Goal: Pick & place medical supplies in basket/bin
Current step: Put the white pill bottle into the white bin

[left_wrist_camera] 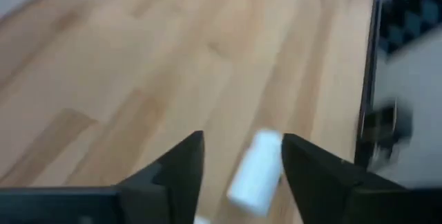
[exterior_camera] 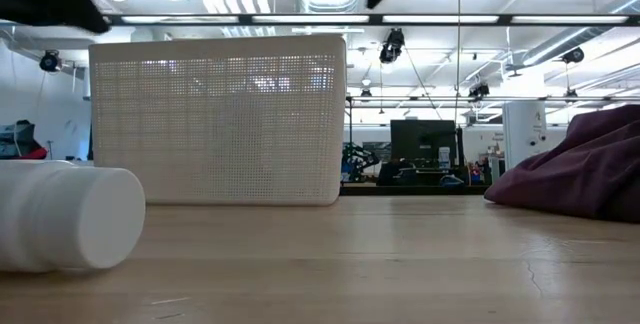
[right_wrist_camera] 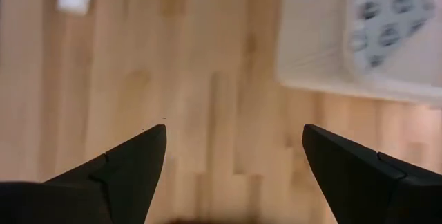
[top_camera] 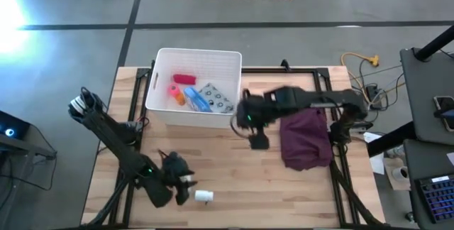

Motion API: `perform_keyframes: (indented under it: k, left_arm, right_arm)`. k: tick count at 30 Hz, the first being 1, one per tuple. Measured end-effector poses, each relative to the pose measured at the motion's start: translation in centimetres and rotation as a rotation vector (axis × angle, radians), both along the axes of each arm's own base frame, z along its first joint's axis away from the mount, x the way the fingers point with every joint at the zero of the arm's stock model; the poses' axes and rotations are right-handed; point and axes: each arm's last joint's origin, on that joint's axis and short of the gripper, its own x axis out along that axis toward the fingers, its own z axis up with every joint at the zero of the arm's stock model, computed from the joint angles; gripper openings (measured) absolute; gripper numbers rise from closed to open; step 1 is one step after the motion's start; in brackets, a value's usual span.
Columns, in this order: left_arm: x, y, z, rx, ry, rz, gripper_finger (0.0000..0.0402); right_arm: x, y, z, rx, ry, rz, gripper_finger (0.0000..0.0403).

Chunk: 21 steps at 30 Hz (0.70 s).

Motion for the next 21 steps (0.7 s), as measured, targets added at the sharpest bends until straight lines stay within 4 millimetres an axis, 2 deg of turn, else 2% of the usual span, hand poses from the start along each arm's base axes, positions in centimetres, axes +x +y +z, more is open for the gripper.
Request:
perform_keyframes:
  k: [5,12,16,21]
  left_arm:
    - [2.3,-2.7,-1.5,0.127,0.104,-0.218,0.0202]
    - [6.2,-5.4,-3.7,0.189,0.219,-0.311,0.0203]
    - [7.0,-5.9,-4.8,0.189,0.327,-0.344,0.0203]
    - [6.7,-5.7,-5.9,0.186,0.386,-0.351,0.0203]
  right_arm:
    - [-2.9,2.9,-2.4,0.014,0.039,0.009,0.0329]
    - [-6.0,5.1,-5.5,0.067,0.052,-0.045,0.0329]
    - [-6.9,6.0,-6.5,0.087,0.062,-0.070,0.0329]
    - [-7.4,6.9,-6.9,0.101,0.063,-0.070,0.0329]
